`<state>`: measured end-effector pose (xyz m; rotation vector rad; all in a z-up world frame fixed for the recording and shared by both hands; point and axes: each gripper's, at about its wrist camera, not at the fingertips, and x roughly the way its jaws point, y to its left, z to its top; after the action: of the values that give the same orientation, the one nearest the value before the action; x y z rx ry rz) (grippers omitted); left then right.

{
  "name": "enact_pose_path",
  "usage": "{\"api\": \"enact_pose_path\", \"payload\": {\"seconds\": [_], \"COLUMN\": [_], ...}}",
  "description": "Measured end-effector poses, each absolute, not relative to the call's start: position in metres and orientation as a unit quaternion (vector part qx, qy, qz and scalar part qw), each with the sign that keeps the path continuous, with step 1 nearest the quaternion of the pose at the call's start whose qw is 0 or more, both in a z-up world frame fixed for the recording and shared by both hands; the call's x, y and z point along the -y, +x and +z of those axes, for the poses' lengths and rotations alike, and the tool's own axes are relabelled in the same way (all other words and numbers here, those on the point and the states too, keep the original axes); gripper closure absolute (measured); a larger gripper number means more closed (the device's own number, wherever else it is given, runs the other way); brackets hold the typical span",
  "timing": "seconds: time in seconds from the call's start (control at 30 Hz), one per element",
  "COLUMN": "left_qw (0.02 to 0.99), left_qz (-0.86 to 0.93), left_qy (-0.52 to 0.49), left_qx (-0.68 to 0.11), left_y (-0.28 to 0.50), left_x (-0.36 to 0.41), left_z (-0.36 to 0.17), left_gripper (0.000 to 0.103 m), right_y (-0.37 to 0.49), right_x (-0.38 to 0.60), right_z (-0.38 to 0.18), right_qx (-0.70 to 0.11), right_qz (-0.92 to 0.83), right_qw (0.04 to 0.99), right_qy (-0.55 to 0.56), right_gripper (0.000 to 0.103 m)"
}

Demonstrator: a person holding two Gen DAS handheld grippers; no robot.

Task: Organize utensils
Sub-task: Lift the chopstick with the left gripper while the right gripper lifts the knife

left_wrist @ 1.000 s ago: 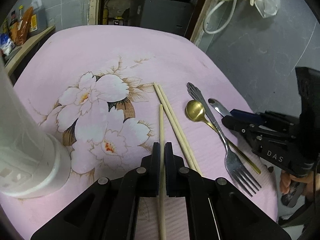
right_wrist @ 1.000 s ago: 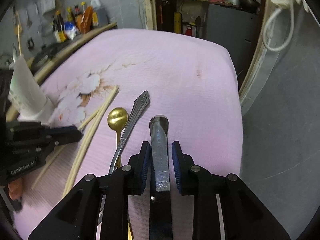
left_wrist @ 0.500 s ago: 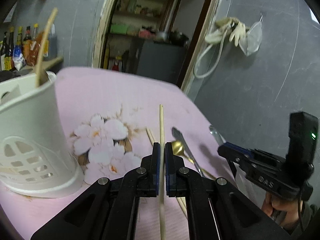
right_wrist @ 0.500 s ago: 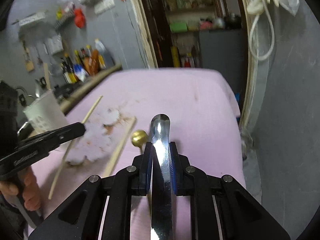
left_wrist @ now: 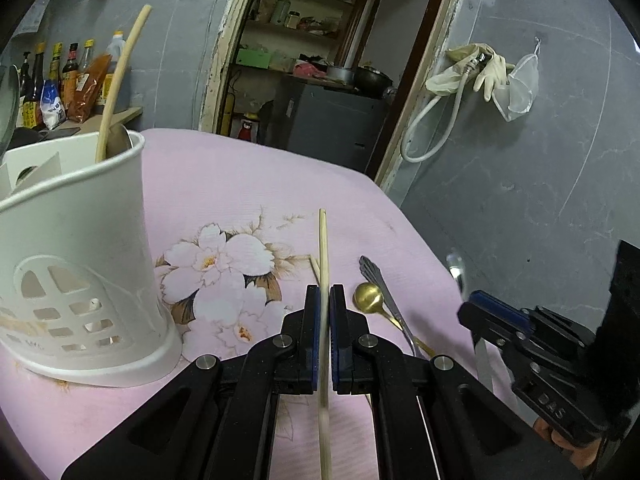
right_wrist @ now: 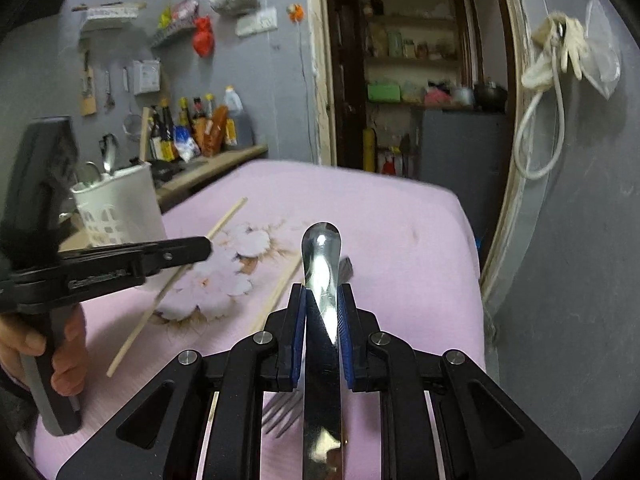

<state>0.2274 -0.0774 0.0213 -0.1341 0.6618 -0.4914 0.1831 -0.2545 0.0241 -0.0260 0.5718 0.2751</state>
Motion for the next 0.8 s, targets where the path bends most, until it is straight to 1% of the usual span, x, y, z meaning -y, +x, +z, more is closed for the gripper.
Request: {"api": "enact_pose_path", "payload": {"seconds": [0.23, 0.3, 0.4, 0.53, 0.6, 0.67, 0.8], "left_qw": [0.901, 0.899, 0.896, 0.895, 0.895, 0.894, 0.894], "left_qz": [-0.233, -0.232, -0.232, -0.230, -0.230, -0.231, -0.232], "left_qy": [-0.074, -0.078, -0.079, -0.082, -0.082, -0.081, -0.079], "left_qx": [-0.357, -0.364, -0.369, -0.372, -0.374, -0.376, -0.377], "left_y": [0.237, 0.239, 0.240, 0.240, 0.239, 0.239, 0.239], "left_x": [0.079, 0.077, 0.076, 0.075, 0.075, 0.075, 0.075], "left_z": [0.012, 0.010, 0.009, 0.009, 0.009, 0.009, 0.009], "left_gripper": [0.100, 0.101, 0.101, 0.101, 0.101, 0.101, 0.100], "right_y": [0.227, 0.230, 0.233, 0.231, 0.231, 0.231, 0.235], "right_x": [0.284, 0.288, 0.281, 0.268, 0.265, 0.269, 0.279], "right_z": [-0.004, -0.008, -0.004, -0.001, -0.001, -0.001, -0.002], "right_qx": [-0.398, -0.413, -0.428, -0.445, -0.454, -0.465, -0.482], "right_qz": [0.103, 0.106, 0.104, 0.093, 0.093, 0.102, 0.124], "right_qw": [0.910, 0.903, 0.897, 0.890, 0.884, 0.877, 0.866], "right_qy": [0.053, 0.061, 0.028, -0.039, -0.064, -0.069, -0.043], "right_gripper": [0.090, 0.090, 0.089, 0.082, 0.082, 0.082, 0.081]}}
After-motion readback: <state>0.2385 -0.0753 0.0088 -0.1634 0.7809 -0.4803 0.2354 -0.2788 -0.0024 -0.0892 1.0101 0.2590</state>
